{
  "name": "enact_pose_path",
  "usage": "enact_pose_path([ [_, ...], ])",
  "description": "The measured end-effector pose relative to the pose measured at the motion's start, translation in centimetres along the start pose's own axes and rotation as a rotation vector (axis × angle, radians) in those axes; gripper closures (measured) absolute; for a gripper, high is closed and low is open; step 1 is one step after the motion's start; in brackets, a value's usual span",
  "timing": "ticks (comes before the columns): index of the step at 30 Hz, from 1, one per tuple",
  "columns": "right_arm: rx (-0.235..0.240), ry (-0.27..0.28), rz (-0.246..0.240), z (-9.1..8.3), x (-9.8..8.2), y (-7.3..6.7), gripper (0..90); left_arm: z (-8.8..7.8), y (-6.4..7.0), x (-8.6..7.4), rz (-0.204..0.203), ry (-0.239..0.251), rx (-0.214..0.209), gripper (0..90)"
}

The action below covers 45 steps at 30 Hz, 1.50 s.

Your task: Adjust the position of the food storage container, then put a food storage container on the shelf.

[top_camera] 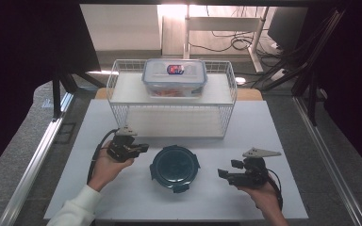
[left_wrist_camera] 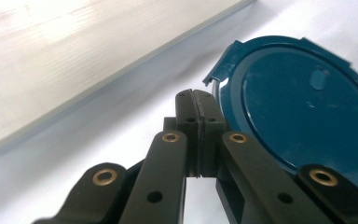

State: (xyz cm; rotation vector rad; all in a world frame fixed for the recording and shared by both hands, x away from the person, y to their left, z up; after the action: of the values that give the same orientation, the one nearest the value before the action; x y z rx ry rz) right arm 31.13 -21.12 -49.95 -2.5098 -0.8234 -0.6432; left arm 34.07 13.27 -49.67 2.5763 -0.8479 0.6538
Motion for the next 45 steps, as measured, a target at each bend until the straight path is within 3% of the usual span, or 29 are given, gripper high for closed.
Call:
enact_pose_path([
  [1, 0.000, 0.000, 0.000, 0.0, 0.0, 0.0, 26.6, -0.2, 0.1, -0.2, -0.004, 0.001, -0.002, 90.0],
  [3, 0.012, -0.003, -0.001, -0.1, 0.1, -0.2, 26.6, -0.8, 0.3, -0.9, -0.023, 0.014, -0.006, 82.7],
  [5, 0.019, -0.004, -0.007, -0.2, 0.3, -0.4, 26.3, -1.1, 0.5, -1.4, -0.045, 0.019, -0.007, 69.6],
  [6, 0.025, -0.001, -0.005, -0.2, 0.4, -0.6, 26.0, -1.1, 0.7, -1.6, -0.055, 0.009, -0.010, 69.6],
  [8, 0.037, 0.003, -0.017, -0.5, 0.9, -1.1, 24.8, -1.2, 1.0, -2.2, -0.085, -0.010, 0.012, 47.7],
  [11, 0.046, 0.005, -0.033, -0.7, 1.4, -1.6, 23.8, -1.4, 1.0, -2.4, -0.108, -0.016, 0.011, 33.2],
  [12, 0.050, 0.004, -0.038, -0.7, 1.7, -1.8, 23.6, -1.6, 1.1, -2.6, -0.133, -0.009, 0.006, 29.5],
  [15, 0.056, 0.003, -0.047, -0.6, 1.9, -2.1, 23.0, -1.9, 1.2, -2.9, -0.150, -0.002, -0.005, 21.4],
  [24, 0.105, 0.005, -0.030, 0.0, 2.7, -2.6, 21.3, -2.1, 1.1, -4.7, -0.223, 0.017, -0.049, 14.3],
  [39, 0.126, -0.003, -0.044, 0.7, 3.2, -3.3, 18.2, -1.7, 1.7, -5.0, -0.227, 0.011, -0.048, 11.1],
  [43, 0.135, -0.011, -0.039, 0.9, 3.2, -3.4, 17.5, -1.7, 2.0, -4.9, -0.248, 0.017, -0.079, 8.9],
  [44, 0.148, -0.019, -0.035, 1.2, 3.3, -3.6, 16.9, -1.5, 2.1, -4.9, -0.274, 0.023, -0.113, 8.4],
  [45, 0.157, -0.020, -0.034, 1.3, 3.4, -3.6, 16.6, -1.5, 2.1, -4.9, -0.274, 0.023, -0.113, 8.0],
])
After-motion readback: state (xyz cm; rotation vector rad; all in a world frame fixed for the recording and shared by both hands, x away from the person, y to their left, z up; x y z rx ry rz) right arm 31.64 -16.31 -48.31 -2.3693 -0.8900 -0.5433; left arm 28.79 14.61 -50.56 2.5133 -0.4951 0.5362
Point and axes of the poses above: each handheld gripper's, and its own axes: z roughly forward along the jaws, x roughly out of its top, y roughly to its right, the point moved 6 cm from there along z, roughly forward along the jaws, and after that the axes turned 15 degrees about -y, right-handed, at the moved point
